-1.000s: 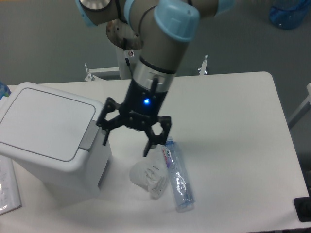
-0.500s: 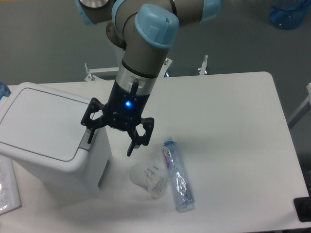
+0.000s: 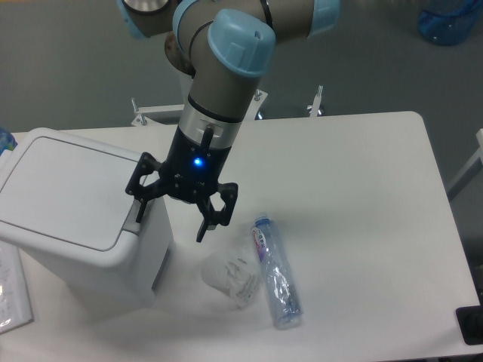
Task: Open the trash can
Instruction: 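Press down on the grey lid tab with the gripper to flip the lid open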
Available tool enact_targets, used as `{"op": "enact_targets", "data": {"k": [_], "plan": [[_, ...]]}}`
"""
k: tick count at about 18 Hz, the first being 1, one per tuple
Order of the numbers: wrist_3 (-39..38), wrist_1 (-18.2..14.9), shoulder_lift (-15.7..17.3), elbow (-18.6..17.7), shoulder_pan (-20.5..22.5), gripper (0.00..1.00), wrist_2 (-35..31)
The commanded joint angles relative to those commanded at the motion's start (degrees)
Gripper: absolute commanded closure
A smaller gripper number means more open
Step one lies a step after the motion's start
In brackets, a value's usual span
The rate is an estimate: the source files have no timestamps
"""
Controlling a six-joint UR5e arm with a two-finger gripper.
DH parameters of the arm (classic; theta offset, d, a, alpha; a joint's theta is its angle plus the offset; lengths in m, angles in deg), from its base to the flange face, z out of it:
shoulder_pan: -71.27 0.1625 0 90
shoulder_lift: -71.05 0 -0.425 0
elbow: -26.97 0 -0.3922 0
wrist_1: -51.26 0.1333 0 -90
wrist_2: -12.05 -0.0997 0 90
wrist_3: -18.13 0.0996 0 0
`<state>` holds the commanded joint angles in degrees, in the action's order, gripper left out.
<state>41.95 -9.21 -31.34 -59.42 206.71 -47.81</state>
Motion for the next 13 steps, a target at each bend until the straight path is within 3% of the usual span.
{"op": "enact_targets", "data": {"k": [13], "plan": [[0.1,0.4,-0.1,-0.7,0.0,0.00,0.0]]}}
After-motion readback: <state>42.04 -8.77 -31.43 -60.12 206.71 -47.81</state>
